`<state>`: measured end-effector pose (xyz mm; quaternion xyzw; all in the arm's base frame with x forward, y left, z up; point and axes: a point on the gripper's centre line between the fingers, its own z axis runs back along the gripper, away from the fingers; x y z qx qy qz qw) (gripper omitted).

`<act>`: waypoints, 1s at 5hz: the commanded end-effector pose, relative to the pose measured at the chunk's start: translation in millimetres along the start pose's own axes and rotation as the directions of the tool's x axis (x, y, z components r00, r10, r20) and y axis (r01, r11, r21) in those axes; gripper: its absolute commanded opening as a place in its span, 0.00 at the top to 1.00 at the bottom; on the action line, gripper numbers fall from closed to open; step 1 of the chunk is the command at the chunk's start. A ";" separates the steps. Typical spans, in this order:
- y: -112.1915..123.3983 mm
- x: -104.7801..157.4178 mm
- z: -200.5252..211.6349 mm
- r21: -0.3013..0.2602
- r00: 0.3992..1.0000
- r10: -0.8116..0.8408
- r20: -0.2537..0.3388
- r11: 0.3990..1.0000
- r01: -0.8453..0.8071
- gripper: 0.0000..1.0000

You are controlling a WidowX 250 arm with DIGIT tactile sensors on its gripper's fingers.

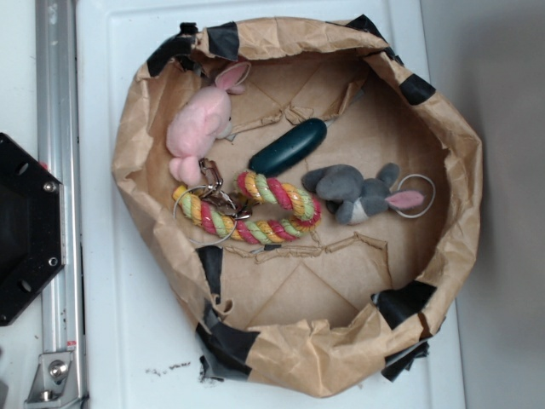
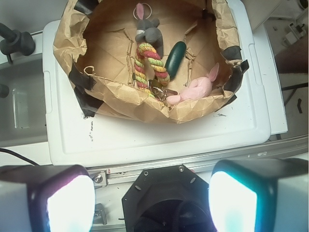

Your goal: Grab the gray animal.

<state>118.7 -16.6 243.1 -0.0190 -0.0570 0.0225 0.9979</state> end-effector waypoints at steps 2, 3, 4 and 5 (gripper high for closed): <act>1.8 42.4 -32.1 0.262 0.987 0.138 0.081 0.952 -0.155 0.00; 6.0 90.9 -70.3 0.282 0.962 0.001 0.272 0.956 -0.081 0.00; 4.9 117.8 -113.7 0.253 0.971 -0.043 0.236 0.967 -0.019 0.00; 23.9 138.5 -160.7 0.218 0.973 -0.110 0.202 0.974 0.065 0.00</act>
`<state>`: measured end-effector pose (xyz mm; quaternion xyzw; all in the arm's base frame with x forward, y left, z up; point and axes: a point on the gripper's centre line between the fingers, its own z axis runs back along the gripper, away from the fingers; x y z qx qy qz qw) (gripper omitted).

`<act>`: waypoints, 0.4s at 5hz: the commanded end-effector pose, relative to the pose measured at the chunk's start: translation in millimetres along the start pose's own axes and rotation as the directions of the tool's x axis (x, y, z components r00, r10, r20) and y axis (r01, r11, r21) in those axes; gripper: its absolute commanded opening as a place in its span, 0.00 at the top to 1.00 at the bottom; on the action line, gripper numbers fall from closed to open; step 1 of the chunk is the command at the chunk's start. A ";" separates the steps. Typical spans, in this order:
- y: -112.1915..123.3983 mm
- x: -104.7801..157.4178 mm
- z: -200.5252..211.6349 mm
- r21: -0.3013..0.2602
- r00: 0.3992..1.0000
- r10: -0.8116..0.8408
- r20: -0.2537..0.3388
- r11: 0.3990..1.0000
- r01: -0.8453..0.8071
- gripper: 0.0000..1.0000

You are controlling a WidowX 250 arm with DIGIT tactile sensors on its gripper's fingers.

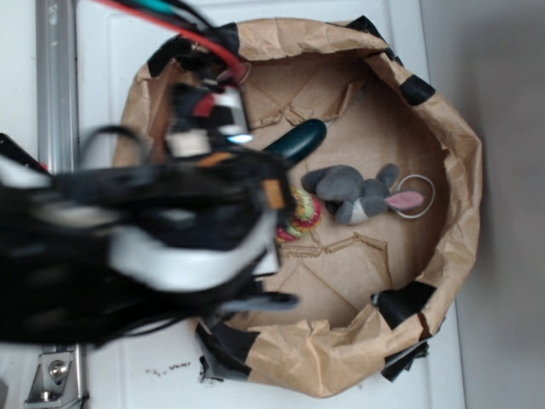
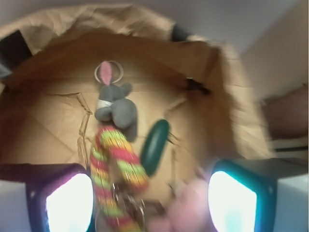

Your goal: Grab the gray animal.

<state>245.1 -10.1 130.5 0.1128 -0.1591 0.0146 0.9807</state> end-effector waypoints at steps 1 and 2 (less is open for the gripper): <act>9.2 35.1 -61.6 -0.128 0.999 -0.045 -0.016 0.991 0.043 0.00; -10.3 49.8 -83.6 -0.252 0.997 -0.066 -0.041 0.966 0.054 0.00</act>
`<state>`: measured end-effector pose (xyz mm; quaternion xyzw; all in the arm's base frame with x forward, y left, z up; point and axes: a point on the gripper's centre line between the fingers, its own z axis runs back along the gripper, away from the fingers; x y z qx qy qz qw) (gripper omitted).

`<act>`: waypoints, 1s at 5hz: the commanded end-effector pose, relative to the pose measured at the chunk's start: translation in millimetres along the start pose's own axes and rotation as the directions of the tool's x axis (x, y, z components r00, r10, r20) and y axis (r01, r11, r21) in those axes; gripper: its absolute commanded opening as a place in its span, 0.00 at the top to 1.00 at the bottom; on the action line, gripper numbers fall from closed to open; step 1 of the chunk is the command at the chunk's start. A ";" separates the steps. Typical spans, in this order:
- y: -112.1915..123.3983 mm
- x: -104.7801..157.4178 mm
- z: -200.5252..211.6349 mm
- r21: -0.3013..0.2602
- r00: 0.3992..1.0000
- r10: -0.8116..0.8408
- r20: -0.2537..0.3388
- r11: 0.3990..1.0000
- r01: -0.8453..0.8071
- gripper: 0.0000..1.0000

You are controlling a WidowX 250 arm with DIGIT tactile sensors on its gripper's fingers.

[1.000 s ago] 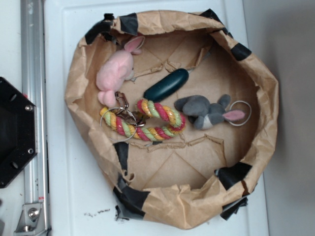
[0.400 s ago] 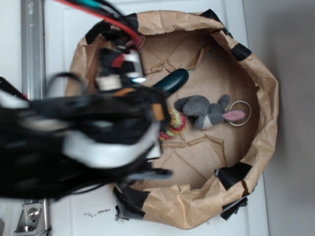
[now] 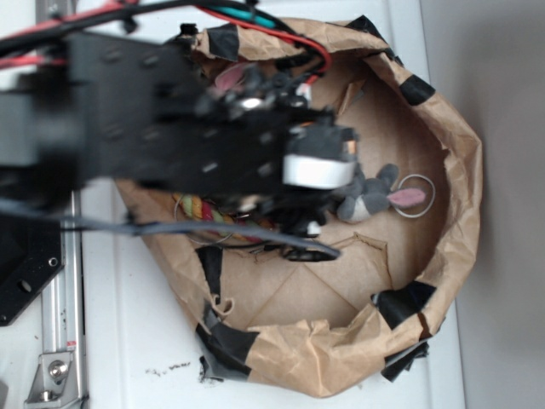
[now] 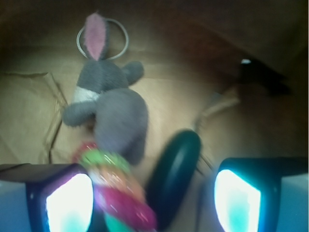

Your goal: Grab the gray animal.

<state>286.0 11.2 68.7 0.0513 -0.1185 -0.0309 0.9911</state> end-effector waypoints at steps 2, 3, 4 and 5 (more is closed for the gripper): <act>-59.1 44.5 -15.8 -0.218 0.996 -0.081 0.025 0.972 0.084 0.00; -57.6 34.6 -22.6 -0.037 0.988 -0.147 0.042 0.988 0.149 1.00; -44.7 36.8 26.8 -0.020 0.989 -0.144 0.022 0.989 0.144 1.00; -27.0 24.8 79.9 -0.069 0.998 0.066 0.000 0.995 -0.066 1.00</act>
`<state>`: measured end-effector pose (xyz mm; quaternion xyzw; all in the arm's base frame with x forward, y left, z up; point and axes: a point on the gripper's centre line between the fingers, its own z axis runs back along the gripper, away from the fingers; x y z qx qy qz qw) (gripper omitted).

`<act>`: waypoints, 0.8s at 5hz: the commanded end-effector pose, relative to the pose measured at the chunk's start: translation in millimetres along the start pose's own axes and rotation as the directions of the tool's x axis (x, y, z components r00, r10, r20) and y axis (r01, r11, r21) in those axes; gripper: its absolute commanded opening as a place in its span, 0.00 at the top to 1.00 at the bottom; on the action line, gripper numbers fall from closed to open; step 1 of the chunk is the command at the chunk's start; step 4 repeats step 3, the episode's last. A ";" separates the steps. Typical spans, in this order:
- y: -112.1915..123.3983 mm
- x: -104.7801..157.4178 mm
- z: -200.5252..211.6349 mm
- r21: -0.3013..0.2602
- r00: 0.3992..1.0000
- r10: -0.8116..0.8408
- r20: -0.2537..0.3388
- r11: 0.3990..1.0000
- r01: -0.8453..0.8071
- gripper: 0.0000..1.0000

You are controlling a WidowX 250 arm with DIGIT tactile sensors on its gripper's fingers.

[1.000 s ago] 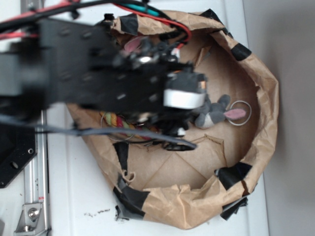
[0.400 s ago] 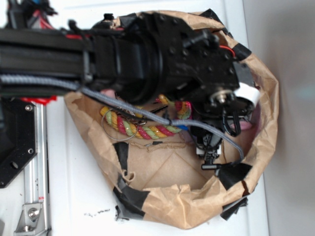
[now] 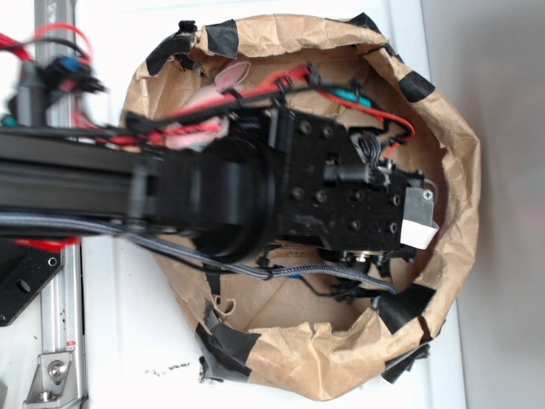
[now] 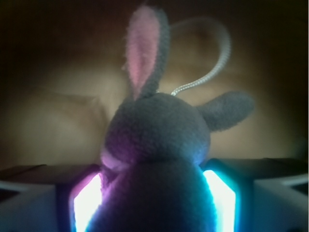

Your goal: Grab the gray animal.

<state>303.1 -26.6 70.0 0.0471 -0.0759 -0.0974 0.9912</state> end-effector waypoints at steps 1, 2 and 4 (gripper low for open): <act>15.7 -12.0 131.2 -0.051 0.956 0.290 0.042 0.956 -0.288 1.00; 17.4 -22.5 163.1 -0.047 0.922 0.387 -0.008 0.921 -0.387 1.00; 19.3 -24.9 160.6 -0.032 0.907 0.421 -0.011 0.906 -0.421 1.00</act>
